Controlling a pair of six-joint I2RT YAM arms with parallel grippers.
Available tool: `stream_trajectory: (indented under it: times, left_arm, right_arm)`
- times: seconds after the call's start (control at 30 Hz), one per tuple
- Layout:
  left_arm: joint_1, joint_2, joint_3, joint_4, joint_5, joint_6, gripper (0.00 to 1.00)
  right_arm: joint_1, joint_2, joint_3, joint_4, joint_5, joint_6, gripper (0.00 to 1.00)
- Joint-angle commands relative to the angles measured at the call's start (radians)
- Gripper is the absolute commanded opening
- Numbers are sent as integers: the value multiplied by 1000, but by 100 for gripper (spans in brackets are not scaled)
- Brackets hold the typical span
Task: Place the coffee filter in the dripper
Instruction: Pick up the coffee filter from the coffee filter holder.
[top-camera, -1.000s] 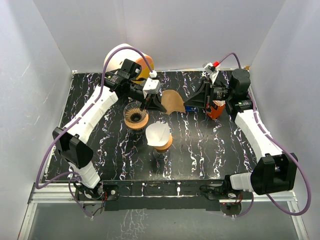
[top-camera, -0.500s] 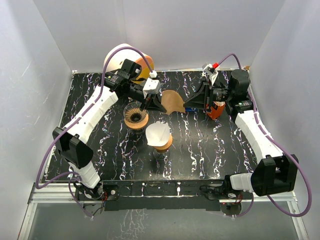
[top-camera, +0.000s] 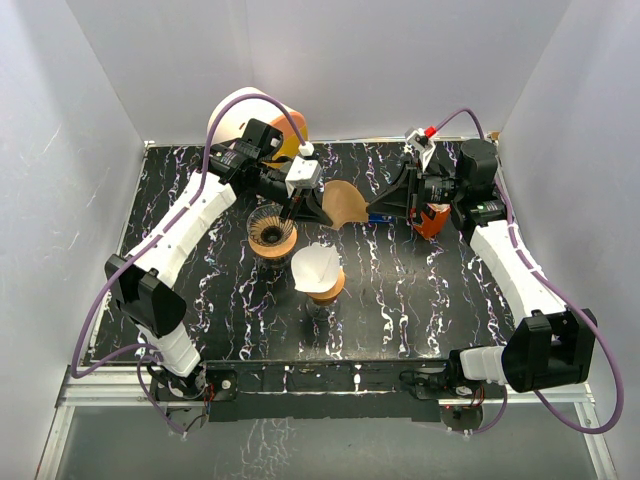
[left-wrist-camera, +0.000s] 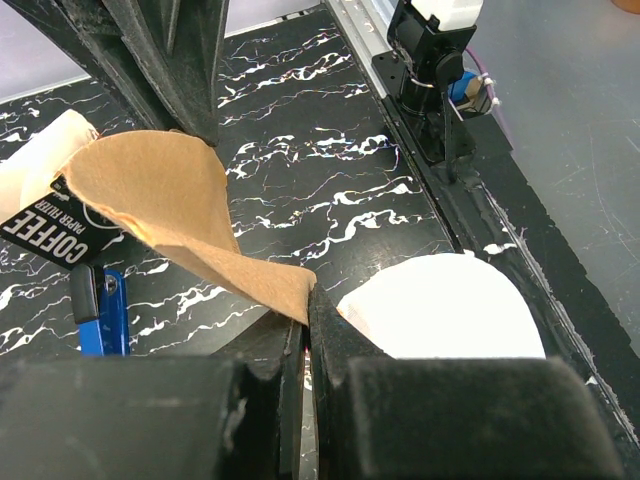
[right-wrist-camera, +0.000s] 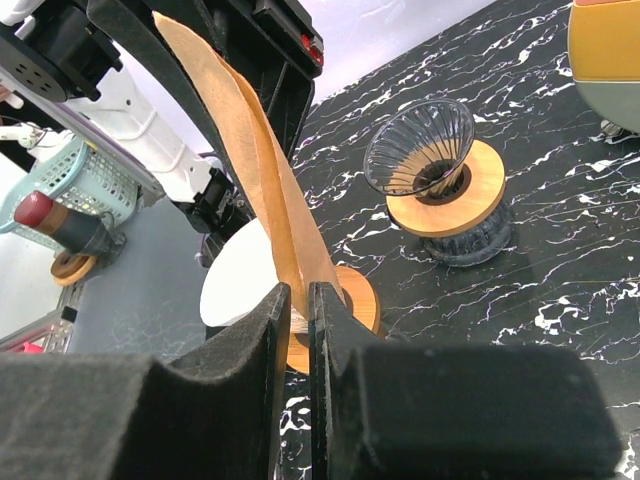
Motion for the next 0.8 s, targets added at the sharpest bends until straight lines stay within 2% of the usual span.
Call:
stream_trajectory:
  times: [0.0,0.77]
  left_arm:
    - [-4,-44,5,-16,50,34,0]
    - [-7,-42,4,-18,62,33,0]
  right_arm:
    - [-3,-12,41,8,15,-36,13]
    - [13,5,47,10,4,-43,28]
